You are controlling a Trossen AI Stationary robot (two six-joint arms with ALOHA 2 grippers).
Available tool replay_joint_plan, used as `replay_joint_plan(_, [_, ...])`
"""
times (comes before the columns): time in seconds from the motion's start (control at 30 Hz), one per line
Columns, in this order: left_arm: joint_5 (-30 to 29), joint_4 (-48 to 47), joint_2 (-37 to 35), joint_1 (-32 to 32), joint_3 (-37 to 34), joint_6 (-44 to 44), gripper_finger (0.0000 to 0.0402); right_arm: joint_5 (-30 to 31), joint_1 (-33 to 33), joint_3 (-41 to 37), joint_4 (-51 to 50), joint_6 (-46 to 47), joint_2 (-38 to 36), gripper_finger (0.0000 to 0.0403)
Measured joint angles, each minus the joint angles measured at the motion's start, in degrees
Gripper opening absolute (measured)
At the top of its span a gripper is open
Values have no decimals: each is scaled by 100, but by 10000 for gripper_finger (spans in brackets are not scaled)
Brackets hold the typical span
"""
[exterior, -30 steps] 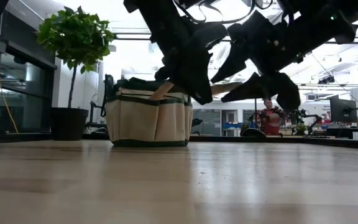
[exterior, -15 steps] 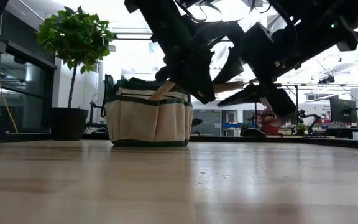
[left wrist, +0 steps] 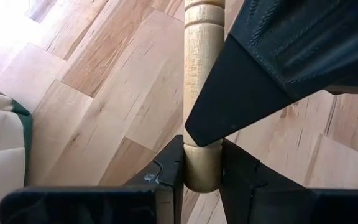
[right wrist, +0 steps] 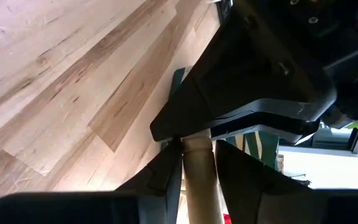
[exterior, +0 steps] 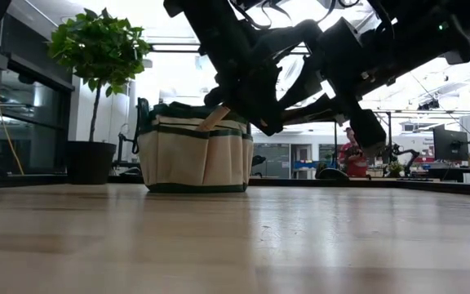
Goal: Pick & Place Garden tools in Gardening bag
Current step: Put the trowel into the gardening bag
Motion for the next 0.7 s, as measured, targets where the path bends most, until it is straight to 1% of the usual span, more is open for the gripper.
replay_joint_plan(0.17, [83,8,0,1,0,11,63,-13,-2,3,-142,15,0,79])
replay_joint_plan(0.7, [258,19,0,6,-4,1,63,9,-101,4,-262,-151,0,82])
